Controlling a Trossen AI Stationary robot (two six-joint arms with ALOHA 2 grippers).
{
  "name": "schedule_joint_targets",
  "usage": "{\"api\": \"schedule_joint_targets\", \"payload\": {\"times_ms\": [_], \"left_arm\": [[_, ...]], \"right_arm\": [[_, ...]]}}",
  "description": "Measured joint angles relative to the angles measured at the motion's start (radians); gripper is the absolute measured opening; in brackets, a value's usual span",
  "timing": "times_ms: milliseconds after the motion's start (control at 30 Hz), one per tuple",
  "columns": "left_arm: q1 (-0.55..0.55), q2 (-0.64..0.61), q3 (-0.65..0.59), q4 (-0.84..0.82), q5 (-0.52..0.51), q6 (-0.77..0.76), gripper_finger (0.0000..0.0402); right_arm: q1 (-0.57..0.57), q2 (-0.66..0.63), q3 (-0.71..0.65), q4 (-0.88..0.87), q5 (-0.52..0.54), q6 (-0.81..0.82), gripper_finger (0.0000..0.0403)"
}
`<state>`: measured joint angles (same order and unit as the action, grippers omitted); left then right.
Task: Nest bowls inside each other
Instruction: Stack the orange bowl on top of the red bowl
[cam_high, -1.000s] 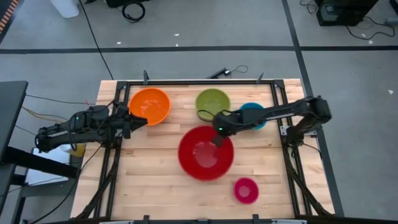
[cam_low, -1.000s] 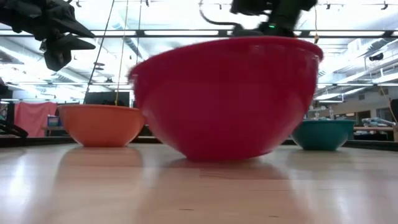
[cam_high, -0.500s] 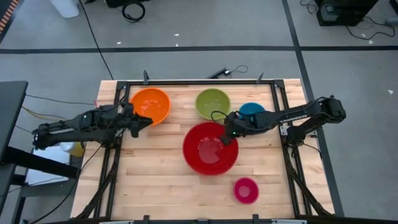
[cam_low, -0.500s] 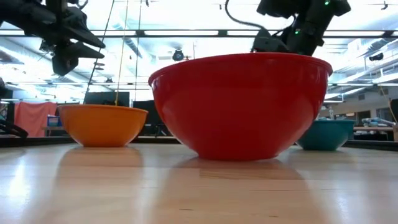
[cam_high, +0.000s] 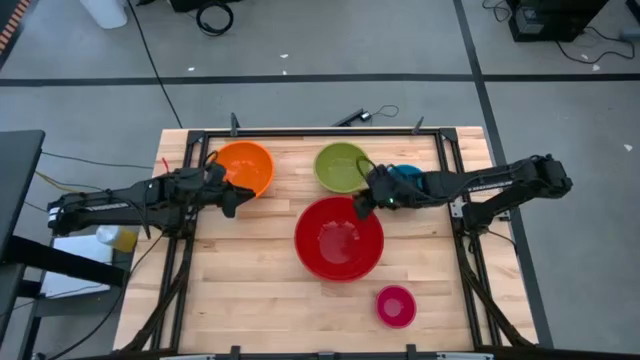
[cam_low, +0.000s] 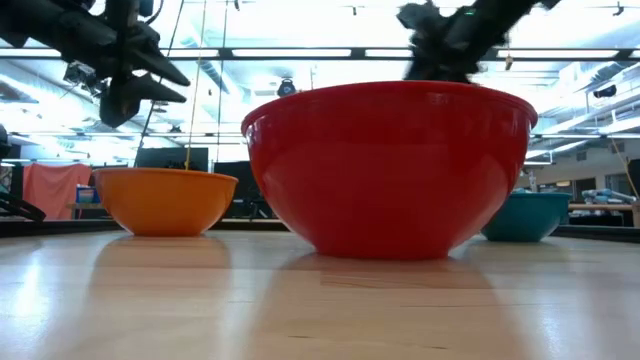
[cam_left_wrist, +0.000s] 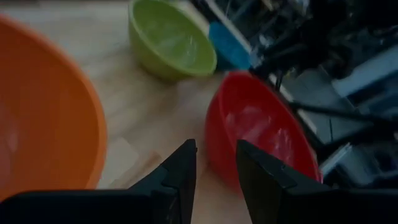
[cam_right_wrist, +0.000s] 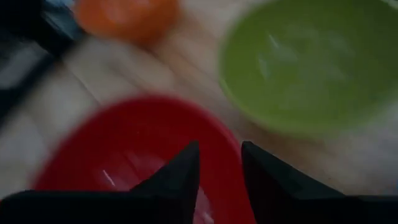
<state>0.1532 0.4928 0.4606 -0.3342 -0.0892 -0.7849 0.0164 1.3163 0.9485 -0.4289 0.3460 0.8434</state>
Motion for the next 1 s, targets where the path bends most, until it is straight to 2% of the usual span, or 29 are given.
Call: {"api": "schedule_joint_targets", "payload": {"times_ms": [167, 300, 433, 667, 800, 1000], "left_arm": [[0.001, 0.013, 0.0, 0.032, -0.076, -0.014, 0.0117], [-0.015, 0.011, 0.0, 0.028, -0.075, -0.045, 0.0117], [-0.031, 0.011, 0.0, 0.018, -0.075, -0.023, 0.0117], [-0.07, 0.011, 0.0, -0.017, -0.076, -0.021, 0.0116], [-0.092, 0.011, 0.0, -0.034, -0.076, -0.024, 0.0116], [-0.115, 0.011, 0.0, -0.055, -0.082, -0.024, 0.0116]], "right_arm": [[-0.099, 0.151, 0.033, 0.346, -0.139, -0.057, 0.0128], [-0.155, 0.336, 0.202, 0.41, -0.211, -0.096, 0.0128], [-0.168, 0.534, 0.451, 0.336, -0.242, -0.181, 0.0129], [-0.233, 0.807, 0.817, 0.045, -0.287, -0.087, 0.0129], [-0.246, 0.898, 0.945, 0.007, -0.324, -0.088, 0.0129], [-0.273, 0.987, 1.055, 0.002, -0.339, -0.025, 0.0129]]}}
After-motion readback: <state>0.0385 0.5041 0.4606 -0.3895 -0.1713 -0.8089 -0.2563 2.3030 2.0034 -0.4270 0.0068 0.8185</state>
